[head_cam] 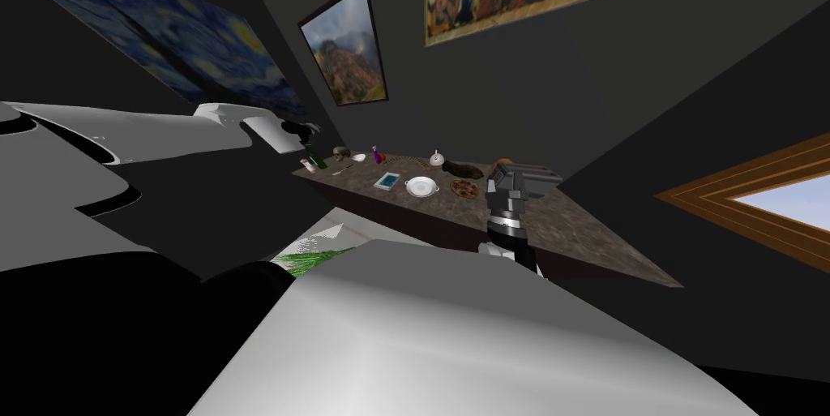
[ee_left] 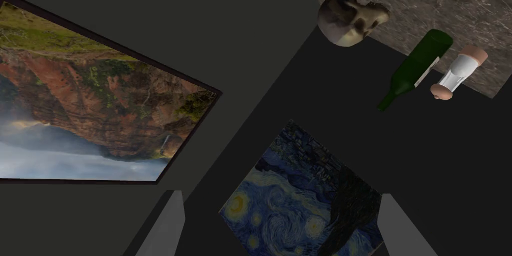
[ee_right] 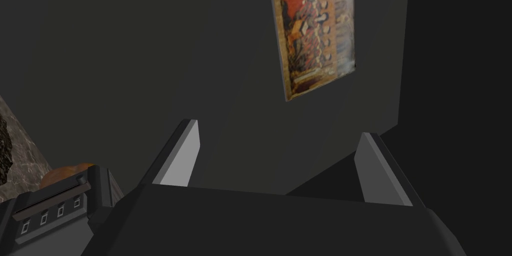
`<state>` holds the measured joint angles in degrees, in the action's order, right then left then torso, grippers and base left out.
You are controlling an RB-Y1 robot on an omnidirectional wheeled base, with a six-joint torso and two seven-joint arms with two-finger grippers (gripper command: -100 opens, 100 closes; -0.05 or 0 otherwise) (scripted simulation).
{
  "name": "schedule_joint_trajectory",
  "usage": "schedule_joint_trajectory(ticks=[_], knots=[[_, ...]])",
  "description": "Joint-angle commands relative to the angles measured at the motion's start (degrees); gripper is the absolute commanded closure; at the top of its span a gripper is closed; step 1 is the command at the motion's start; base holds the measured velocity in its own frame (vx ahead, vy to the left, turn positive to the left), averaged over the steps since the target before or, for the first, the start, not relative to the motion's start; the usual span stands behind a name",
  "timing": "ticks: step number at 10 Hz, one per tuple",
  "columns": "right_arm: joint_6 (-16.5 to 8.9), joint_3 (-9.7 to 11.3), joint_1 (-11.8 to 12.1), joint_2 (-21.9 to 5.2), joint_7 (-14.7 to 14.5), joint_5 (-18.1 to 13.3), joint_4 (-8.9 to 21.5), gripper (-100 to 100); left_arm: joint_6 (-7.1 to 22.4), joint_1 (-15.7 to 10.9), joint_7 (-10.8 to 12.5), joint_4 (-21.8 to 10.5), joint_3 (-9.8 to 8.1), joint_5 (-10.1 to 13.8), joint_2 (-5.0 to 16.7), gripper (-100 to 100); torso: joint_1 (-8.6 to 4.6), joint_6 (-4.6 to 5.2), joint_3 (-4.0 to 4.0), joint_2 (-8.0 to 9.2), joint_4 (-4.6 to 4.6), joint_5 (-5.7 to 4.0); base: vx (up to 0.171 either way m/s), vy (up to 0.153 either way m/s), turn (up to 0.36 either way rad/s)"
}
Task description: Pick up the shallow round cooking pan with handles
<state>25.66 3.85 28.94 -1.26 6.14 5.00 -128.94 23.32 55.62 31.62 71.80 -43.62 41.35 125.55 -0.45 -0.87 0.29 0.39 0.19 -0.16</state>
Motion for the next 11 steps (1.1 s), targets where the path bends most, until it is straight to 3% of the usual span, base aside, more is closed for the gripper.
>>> schedule_joint_trajectory(ticks=[1,2,3,4,7,8,9,10,11], knots=[[0.0,0.0,0.0,0.0,0.0,0.0,0.0,0,0.3,-1.6,0.1,0.2,-0.03,-0.1,-2.9,-100,0.0,0.0,0.0,0.0,0.0,0.0,0.0,0.0,0.0],[0.0,0.0,0.0,0.0,0.0,0.0,0.0,0,3.9,-4.3,-2.4,2.9,2.58,-2.6,-4.9,-100,0.0,0.0,0.0,0.0,0.0,0.0,0.019,0.019,-0.159],[0.0,0.0,0.0,0.0,0.0,0.0,0.0,0,5.9,-6.7,-4.0,2.9,4.06,-2.6,-7.1,-100,0.06,0.04,-0.05,-0.07,-0.03,0.01,0.017,0.033,-0.087],[0.0,0.0,0.0,0.0,0.0,0.0,0.0,0,5.9,-8.6,-6.4,2.9,4.81,-2.6,-8.1,-100,0.12,0.0,-0.06,-0.09,-0.03,0.03,0.009,0.018,0.017],[0.0,0.0,0.0,0.0,0.0,0.0,0.0,0,5.9,-12.8,-7.1,2.9,4.81,-2.6,-13.0,-100,0.02,0.01,-0.02,-0.03,-0.02,0.01,0.002,0.001,0.006],[0.0,0.0,0.0,0.0,0.0,0.0,0.0,0,5.9,-12.8,-7.1,2.9,4.81,-2.6,-15.3,-100,0.01,0.0,-0.01,-0.02,-0.01,0.01,0.0,0.0,0.0],[0.0,0.0,0.0,0.0,0.0,0.0,0.0,0,8.6,-15.2,-9.5,5.6,7.77,-5.2,-17.0,-100,0.03,0.0,-0.02,-0.02,-0.02,0.03,0.01,0.021,-0.146],[0.0,0.0,0.0,0.0,0.0,0.0,0.0,0,9.6,-16.7,-11.1,5.6,9.38,-5.2,-18.1,-100,0.08,0.07,-0.06,-0.08,-0.04,0.02,0.022,0.034,-0.1],[0.0,0.0,0.0,0.0,0.0,0.0,0.0,0,10.4,-17.6,-11.3,5.6,9.66,-5.2,-18.6,-100,0.13,0.03,-0.1,-0.14,-0.06,0.05,0.015,0.018,0.005]])
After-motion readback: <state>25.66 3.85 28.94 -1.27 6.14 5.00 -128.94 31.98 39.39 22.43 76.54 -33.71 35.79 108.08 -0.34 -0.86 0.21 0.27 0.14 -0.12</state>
